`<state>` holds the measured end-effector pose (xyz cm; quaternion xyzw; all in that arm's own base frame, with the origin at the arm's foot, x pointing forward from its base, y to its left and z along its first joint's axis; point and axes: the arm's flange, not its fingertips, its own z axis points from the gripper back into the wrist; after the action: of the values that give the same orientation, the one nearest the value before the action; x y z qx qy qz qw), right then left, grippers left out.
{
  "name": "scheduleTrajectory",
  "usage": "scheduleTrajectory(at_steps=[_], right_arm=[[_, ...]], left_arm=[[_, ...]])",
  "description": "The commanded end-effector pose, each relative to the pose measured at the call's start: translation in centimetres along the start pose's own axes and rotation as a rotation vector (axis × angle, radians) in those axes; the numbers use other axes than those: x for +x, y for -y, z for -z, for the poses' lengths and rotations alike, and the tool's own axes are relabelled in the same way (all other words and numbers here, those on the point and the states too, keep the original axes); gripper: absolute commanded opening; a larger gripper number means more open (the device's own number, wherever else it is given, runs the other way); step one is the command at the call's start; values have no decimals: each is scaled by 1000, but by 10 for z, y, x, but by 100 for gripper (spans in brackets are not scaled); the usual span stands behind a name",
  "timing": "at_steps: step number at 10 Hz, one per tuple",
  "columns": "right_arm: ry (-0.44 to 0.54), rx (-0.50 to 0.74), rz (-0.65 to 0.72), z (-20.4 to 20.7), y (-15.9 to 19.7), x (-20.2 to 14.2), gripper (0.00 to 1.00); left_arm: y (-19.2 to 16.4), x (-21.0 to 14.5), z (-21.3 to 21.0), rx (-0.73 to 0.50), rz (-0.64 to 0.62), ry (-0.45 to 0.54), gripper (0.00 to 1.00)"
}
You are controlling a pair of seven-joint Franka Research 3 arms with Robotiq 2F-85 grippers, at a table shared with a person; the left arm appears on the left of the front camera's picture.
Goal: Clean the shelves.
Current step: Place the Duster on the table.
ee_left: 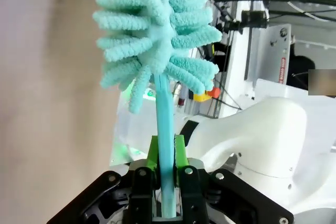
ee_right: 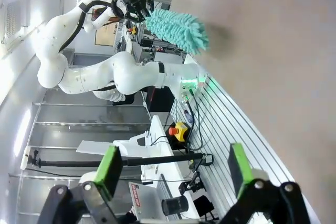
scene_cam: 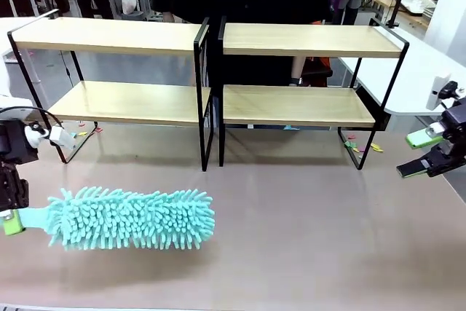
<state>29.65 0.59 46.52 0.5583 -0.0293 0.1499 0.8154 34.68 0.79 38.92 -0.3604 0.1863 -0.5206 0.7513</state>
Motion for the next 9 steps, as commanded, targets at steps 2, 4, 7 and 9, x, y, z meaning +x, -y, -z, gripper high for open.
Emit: scheduleTrajectory(at_steps=[2,4,7,9], right_arm=[[14,5,-23,-1,-1,1,100],[14,5,-23,-1,-1,1,100],[14,5,-23,-1,-1,1,100],[14,5,-23,-1,-1,1,100]], left_arm=[[-1,5,-12,65,-2,3,13],[-7,-3,-18,154,-78,-18,70],[6,-29,-32,234,-128,40,100],[28,-59,-60,353,-142,239,100]])
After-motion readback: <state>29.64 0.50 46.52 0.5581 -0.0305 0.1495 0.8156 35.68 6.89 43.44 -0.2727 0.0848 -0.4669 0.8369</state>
